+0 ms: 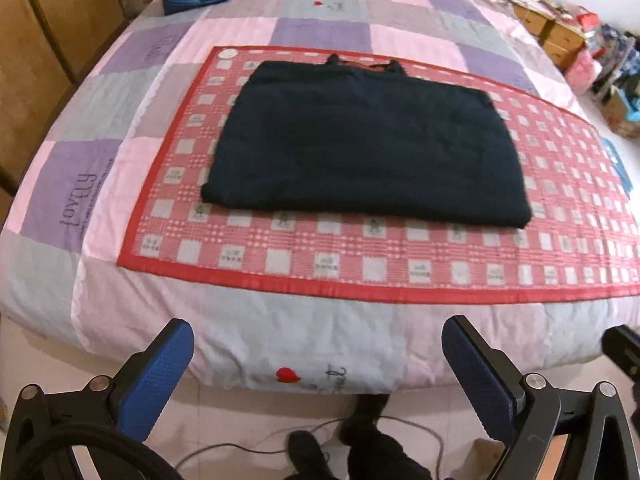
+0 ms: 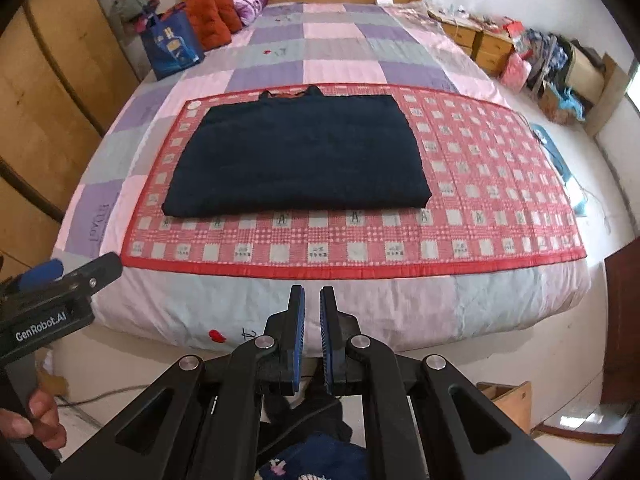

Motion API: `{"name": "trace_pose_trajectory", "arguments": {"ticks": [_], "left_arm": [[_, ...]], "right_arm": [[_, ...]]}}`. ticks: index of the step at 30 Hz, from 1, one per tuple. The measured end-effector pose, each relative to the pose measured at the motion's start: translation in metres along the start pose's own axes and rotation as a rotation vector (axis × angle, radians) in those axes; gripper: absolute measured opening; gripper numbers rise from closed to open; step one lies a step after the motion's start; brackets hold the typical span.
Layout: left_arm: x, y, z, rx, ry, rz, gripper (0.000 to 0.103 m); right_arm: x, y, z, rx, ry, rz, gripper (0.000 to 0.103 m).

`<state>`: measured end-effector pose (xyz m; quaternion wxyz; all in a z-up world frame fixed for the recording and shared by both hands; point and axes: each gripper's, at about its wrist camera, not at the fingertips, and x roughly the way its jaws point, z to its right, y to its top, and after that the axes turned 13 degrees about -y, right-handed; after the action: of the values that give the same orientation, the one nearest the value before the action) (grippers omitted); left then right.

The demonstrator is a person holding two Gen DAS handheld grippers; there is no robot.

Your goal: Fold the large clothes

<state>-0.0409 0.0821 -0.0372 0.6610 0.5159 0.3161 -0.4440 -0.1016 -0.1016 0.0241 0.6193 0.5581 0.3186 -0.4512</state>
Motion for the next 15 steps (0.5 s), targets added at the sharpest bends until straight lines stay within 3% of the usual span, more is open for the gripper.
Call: {"name": "trace_pose_trajectory", "arguments": {"ticks": [2, 4, 6, 15], "left_arm": [[-0.003, 0.001, 0.007, 0.022, -0.001, 0.006, 0.102], [-0.006, 0.001, 0.014, 0.043, -0.003, 0.010, 0.102], [-0.008, 0.002, 0.018, 0.058, -0.010, 0.011, 0.102], [-0.009, 0.005, 0.030, 0.084, -0.018, 0.005, 0.102]], "right_arm": [[-0.001, -0.002, 0.001, 0.001, 0.004, -0.009, 0.010], [-0.003, -0.003, 0.003, 0.005, 0.003, -0.015, 0.026], [-0.004, -0.005, 0.006, 0.017, 0.004, -0.020, 0.060], [-0.009, -0.008, 0.009, 0.042, 0.011, -0.037, 0.062]]}}
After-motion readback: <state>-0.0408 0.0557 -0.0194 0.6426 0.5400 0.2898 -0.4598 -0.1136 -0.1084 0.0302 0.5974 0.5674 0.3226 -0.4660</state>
